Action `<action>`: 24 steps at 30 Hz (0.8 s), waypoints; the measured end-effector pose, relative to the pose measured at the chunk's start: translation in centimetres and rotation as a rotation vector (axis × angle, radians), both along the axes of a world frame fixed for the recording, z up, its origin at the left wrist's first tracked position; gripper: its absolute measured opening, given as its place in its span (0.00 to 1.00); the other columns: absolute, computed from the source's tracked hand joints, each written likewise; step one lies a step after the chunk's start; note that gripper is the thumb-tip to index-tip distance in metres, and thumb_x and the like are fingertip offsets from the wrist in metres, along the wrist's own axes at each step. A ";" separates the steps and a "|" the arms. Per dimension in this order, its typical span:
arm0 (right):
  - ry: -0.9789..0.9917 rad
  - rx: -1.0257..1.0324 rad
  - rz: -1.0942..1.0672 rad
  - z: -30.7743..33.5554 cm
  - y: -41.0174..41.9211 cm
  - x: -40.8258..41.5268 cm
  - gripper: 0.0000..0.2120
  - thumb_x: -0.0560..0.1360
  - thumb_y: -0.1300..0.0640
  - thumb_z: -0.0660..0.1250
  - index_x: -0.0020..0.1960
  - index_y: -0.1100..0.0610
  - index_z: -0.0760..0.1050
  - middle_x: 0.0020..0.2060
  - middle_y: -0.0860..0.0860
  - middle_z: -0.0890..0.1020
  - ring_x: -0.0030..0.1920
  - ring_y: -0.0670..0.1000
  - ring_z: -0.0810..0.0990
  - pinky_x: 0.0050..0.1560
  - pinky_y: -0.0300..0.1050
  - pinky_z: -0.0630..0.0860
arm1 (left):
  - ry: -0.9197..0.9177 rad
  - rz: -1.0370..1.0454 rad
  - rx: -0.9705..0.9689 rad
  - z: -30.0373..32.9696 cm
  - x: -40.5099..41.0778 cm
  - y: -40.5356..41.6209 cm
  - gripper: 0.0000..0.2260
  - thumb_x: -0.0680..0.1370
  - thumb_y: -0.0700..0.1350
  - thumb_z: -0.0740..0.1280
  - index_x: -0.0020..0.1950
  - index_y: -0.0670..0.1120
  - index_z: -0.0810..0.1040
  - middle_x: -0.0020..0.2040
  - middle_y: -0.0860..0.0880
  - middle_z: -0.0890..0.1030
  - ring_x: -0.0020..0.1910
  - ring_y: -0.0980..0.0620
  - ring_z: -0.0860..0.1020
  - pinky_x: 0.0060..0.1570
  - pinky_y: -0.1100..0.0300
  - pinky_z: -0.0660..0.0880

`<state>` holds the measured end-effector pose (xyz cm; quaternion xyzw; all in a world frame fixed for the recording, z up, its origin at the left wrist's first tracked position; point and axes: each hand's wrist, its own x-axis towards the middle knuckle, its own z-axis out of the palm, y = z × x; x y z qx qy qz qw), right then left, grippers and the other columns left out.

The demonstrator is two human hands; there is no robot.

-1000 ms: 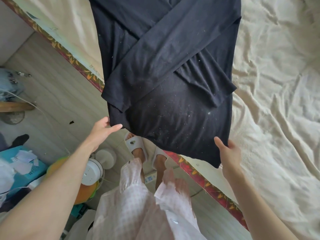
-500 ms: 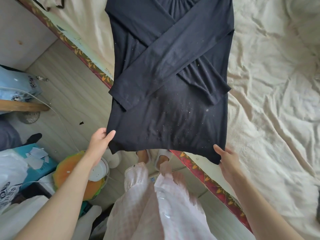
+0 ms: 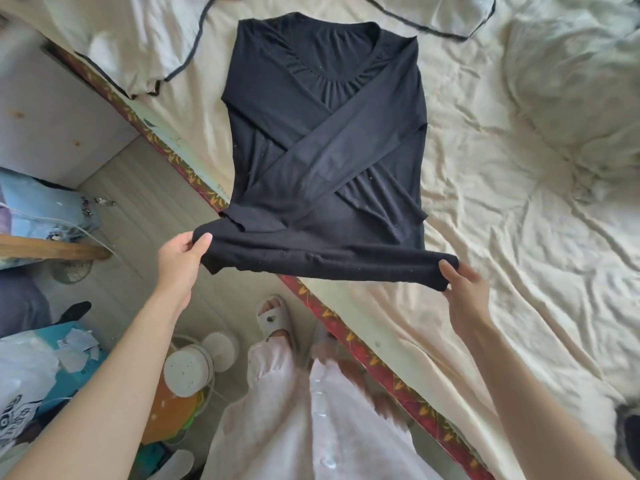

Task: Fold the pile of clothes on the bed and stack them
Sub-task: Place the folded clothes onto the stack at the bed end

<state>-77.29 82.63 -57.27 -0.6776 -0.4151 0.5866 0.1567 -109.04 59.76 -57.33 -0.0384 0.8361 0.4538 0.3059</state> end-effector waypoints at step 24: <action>0.152 0.064 -0.142 -2.9 25.1 -19.6 0.07 0.77 0.63 0.65 0.42 0.55 0.78 0.38 0.51 0.78 0.39 0.48 0.77 0.43 0.41 0.74 | 0.073 0.034 0.099 -4.4 -20.1 24.6 0.10 0.78 0.41 0.67 0.57 0.39 0.78 0.44 0.50 0.79 0.42 0.54 0.77 0.45 0.62 0.75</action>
